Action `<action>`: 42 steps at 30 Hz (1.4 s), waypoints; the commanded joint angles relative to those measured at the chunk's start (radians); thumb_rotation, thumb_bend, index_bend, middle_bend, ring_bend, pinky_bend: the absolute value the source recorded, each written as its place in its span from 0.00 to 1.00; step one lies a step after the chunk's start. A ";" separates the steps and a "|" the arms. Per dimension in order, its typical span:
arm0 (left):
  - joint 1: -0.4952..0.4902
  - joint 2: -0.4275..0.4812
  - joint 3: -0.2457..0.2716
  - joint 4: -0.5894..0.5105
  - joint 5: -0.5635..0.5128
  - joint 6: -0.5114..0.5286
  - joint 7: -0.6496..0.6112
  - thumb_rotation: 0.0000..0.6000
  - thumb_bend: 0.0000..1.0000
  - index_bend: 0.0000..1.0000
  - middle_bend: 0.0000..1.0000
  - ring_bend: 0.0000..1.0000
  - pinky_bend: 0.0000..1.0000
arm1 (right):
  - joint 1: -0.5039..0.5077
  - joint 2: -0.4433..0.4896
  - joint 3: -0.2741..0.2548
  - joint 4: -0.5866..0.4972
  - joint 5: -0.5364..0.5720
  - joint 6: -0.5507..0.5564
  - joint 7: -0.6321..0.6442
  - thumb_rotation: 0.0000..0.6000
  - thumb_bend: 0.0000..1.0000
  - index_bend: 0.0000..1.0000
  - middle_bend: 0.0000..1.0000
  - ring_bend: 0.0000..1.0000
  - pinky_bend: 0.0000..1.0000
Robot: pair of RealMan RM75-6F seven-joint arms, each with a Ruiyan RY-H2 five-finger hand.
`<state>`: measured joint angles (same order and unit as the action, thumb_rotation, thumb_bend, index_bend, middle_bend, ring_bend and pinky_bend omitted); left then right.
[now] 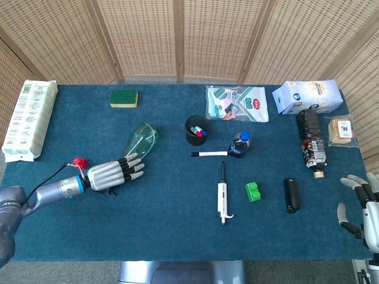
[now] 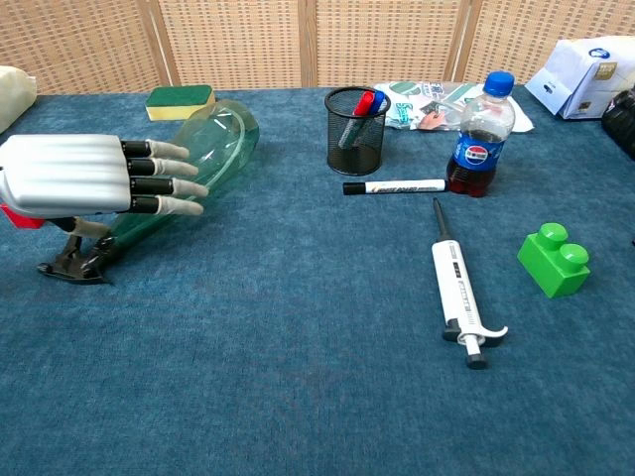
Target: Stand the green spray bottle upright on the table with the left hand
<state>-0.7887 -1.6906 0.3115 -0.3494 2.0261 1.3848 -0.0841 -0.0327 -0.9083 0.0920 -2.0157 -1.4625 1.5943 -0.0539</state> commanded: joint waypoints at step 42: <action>-0.176 0.417 -0.276 -1.130 -0.469 -0.589 0.129 1.00 0.28 0.19 0.16 0.08 0.12 | -0.033 -0.009 -0.010 0.028 -0.013 0.035 0.050 1.00 0.56 0.24 0.23 0.02 0.08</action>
<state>-0.9617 -1.2695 0.0400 -1.4818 1.5595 0.8003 0.0454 -0.0646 -0.9175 0.0823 -1.9874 -1.4760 1.6288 -0.0035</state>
